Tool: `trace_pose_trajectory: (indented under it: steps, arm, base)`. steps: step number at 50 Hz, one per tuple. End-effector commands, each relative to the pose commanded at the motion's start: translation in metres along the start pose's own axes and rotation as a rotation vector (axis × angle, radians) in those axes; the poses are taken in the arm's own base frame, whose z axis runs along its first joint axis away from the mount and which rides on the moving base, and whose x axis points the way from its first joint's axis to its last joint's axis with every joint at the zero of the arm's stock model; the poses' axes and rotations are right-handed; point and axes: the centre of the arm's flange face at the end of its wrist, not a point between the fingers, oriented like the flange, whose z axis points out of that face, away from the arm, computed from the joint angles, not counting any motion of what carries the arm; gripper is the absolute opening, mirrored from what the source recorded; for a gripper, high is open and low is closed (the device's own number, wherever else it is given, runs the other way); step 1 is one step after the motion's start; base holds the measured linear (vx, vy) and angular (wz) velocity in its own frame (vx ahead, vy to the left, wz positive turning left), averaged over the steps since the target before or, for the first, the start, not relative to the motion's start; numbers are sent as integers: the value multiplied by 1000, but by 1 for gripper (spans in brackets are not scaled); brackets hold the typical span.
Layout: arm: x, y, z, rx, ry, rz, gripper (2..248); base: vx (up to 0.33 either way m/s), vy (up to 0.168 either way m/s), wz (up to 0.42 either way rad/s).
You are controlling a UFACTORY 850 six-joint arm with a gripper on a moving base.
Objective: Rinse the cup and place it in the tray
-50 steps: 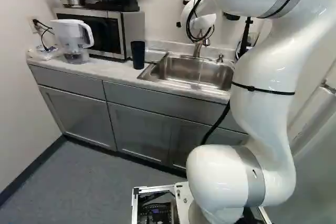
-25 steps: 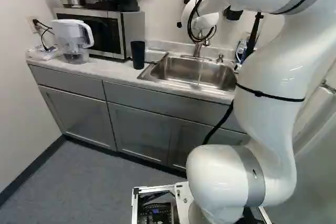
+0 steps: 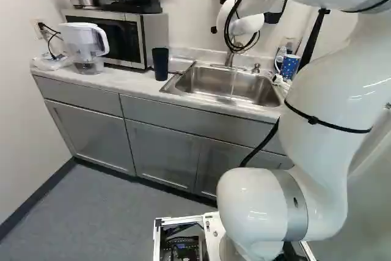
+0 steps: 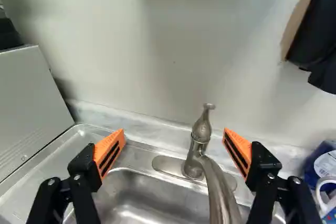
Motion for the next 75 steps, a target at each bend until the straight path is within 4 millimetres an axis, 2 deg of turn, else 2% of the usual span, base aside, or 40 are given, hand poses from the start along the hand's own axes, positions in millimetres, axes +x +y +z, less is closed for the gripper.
trace_pose_trajectory:
  steps: [32, 53, 75]
  arm:
    - [-15, 29, -56, -59, -28, 13, 247]
    - [-39, 34, -96, -77, -196, 23, 247]
    - [-61, 33, -108, -76, -425, 33, 247]
  base:
    - [0, 0, 0]
    - [0, 0, 0]
    - [0, 0, 0]
